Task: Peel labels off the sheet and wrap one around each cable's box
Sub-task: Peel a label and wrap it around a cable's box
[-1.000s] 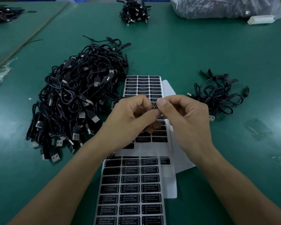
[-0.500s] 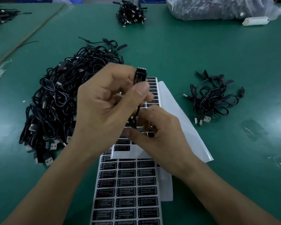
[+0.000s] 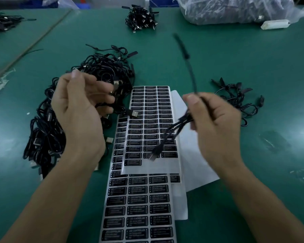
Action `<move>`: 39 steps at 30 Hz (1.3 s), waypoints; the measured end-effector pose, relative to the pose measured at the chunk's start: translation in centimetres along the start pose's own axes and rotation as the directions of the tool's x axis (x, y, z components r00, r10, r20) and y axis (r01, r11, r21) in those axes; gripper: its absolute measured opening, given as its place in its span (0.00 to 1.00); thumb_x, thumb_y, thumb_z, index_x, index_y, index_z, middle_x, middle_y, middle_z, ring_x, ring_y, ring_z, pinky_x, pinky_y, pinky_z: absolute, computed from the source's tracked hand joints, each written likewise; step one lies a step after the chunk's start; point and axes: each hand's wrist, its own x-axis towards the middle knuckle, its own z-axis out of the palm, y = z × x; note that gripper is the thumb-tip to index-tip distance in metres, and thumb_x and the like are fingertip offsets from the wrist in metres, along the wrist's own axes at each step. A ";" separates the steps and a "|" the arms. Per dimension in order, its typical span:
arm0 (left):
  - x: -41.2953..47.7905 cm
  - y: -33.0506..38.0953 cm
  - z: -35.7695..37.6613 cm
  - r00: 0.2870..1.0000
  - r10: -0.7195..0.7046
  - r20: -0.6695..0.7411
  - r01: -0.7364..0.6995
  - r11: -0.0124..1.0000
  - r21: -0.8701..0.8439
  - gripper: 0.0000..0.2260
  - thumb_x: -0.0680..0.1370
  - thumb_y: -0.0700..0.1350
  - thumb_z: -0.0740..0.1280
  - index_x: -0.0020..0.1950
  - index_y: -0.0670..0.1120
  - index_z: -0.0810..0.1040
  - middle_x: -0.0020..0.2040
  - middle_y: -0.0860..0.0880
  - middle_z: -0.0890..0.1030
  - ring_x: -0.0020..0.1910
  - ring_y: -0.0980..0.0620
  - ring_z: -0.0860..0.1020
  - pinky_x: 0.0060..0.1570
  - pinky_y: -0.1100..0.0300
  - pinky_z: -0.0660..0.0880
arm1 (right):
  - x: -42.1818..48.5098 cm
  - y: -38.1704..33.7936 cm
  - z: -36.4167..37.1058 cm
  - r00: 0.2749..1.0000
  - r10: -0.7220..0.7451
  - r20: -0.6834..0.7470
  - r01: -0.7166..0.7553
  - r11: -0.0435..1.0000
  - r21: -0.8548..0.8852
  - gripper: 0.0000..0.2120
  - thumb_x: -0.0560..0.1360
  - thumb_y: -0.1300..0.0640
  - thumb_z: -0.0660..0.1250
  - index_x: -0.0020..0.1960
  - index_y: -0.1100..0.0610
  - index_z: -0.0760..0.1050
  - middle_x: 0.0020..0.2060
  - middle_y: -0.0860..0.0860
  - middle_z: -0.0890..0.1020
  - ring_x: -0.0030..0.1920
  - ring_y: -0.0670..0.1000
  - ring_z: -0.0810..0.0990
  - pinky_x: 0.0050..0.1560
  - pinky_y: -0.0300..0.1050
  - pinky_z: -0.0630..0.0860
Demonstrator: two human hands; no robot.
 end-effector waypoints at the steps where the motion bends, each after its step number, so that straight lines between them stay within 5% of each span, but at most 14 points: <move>1: 0.0 0.2 0.1 0.999 -0.004 -0.052 0.004 1.000 0.008 0.13 0.83 0.48 0.58 0.42 0.49 0.77 0.35 0.51 0.83 0.30 0.52 0.79 0.27 0.63 0.72 | 0.6 0.3 -0.8 0.996 0.039 -0.084 -0.041 0.999 -0.023 0.11 0.81 0.52 0.65 0.41 0.50 0.79 0.28 0.44 0.74 0.29 0.46 0.69 0.28 0.46 0.68; 5: -0.1 0.3 0.2 0.994 -0.015 -0.112 0.022 0.998 0.061 0.13 0.84 0.44 0.56 0.41 0.47 0.74 0.32 0.52 0.80 0.27 0.53 0.74 0.25 0.61 0.68 | 2.4 2.0 -4.2 0.962 0.108 -0.250 -0.163 0.963 -0.213 0.15 0.81 0.45 0.61 0.38 0.46 0.63 0.27 0.41 0.67 0.31 0.46 0.64 0.34 0.46 0.65; 8: 0.0 0.4 0.1 0.989 -0.025 -0.143 0.036 0.996 0.077 0.14 0.85 0.43 0.56 0.41 0.47 0.73 0.30 0.53 0.78 0.26 0.53 0.72 0.25 0.61 0.66 | 2.7 3.0 -5.5 0.937 0.150 -0.315 -0.272 0.878 -0.393 0.14 0.77 0.42 0.65 0.57 0.47 0.67 0.47 0.47 0.75 0.42 0.36 0.70 0.46 0.28 0.68; 10: 0.0 0.3 0.2 0.988 -0.023 -0.154 0.036 0.996 0.079 0.14 0.84 0.43 0.57 0.40 0.47 0.73 0.29 0.53 0.78 0.25 0.53 0.71 0.24 0.61 0.65 | 2.5 2.9 -5.3 0.928 0.131 -0.349 -0.266 0.888 -0.375 0.21 0.77 0.45 0.67 0.68 0.48 0.70 0.48 0.50 0.74 0.47 0.43 0.73 0.50 0.30 0.68; 13: 0.0 0.2 0.2 0.989 0.006 -0.145 0.013 0.992 0.126 0.13 0.83 0.42 0.58 0.39 0.47 0.73 0.28 0.54 0.77 0.24 0.55 0.70 0.23 0.62 0.63 | 1.7 2.0 -3.7 0.969 0.047 -0.242 -0.133 0.928 -0.350 0.06 0.78 0.53 0.68 0.54 0.45 0.78 0.37 0.44 0.78 0.38 0.43 0.76 0.46 0.38 0.74; 17: 0.1 0.5 0.3 0.991 0.132 -0.036 -0.114 0.942 0.316 0.13 0.81 0.43 0.61 0.38 0.51 0.76 0.29 0.55 0.77 0.26 0.58 0.71 0.26 0.65 0.66 | 0.2 1.6 -2.0 0.999 -0.015 0.029 0.024 0.945 -0.325 0.06 0.79 0.59 0.69 0.46 0.50 0.81 0.27 0.49 0.79 0.25 0.46 0.76 0.29 0.36 0.73; 20: 0.6 0.5 0.1 0.976 0.186 0.114 -0.217 0.782 0.584 0.09 0.80 0.45 0.65 0.42 0.55 0.77 0.36 0.55 0.79 0.31 0.60 0.73 0.32 0.67 0.70 | -0.7 1.9 -1.0 0.979 0.002 0.202 0.066 0.943 -0.327 0.05 0.79 0.59 0.68 0.46 0.52 0.82 0.26 0.49 0.76 0.23 0.48 0.68 0.25 0.37 0.66; 23: 1.5 0.7 -0.2 0.975 0.068 0.212 -0.218 0.478 0.851 0.02 0.79 0.51 0.68 0.51 0.56 0.79 0.51 0.55 0.77 0.48 0.55 0.77 0.46 0.58 0.75 | -1.3 2.4 -0.4 0.946 0.057 0.319 0.051 0.946 -0.319 0.05 0.79 0.57 0.68 0.47 0.49 0.82 0.26 0.44 0.76 0.24 0.50 0.68 0.25 0.39 0.66; 27: 2.6 1.1 0.2 0.965 -0.066 0.253 -0.239 0.169 0.956 0.17 0.79 0.58 0.67 0.63 0.50 0.79 0.62 0.47 0.75 0.63 0.42 0.73 0.61 0.41 0.72 | -1.7 2.9 0.2 0.921 0.067 0.383 0.068 0.942 -0.328 0.05 0.79 0.56 0.68 0.48 0.48 0.82 0.25 0.36 0.75 0.23 0.45 0.69 0.26 0.31 0.65; 34: 3.6 1.3 1.6 0.931 -0.254 0.263 -0.287 -0.060 0.956 0.23 0.73 0.69 0.69 0.54 0.51 0.81 0.49 0.49 0.82 0.52 0.42 0.79 0.59 0.43 0.69 | -1.8 3.2 0.3 0.914 0.082 0.396 0.061 0.940 -0.335 0.05 0.79 0.57 0.68 0.49 0.50 0.82 0.24 0.34 0.74 0.23 0.44 0.71 0.27 0.32 0.65; 36: 3.7 1.0 1.3 0.928 -0.260 0.268 -0.289 -0.046 0.956 0.19 0.75 0.60 0.72 0.61 0.50 0.80 0.53 0.48 0.83 0.54 0.42 0.80 0.56 0.45 0.73 | -1.8 3.2 0.3 0.912 0.086 0.401 0.059 0.940 -0.335 0.05 0.79 0.57 0.68 0.49 0.50 0.82 0.24 0.34 0.74 0.23 0.43 0.71 0.27 0.32 0.66; 39: 3.4 0.8 0.2 0.945 -0.195 0.262 -0.238 0.138 0.961 0.16 0.77 0.48 0.75 0.63 0.47 0.80 0.52 0.47 0.84 0.51 0.44 0.82 0.54 0.47 0.80 | -1.8 3.2 0.2 0.912 0.083 0.401 0.059 0.943 -0.328 0.05 0.79 0.57 0.68 0.49 0.51 0.82 0.24 0.35 0.74 0.23 0.44 0.71 0.28 0.32 0.66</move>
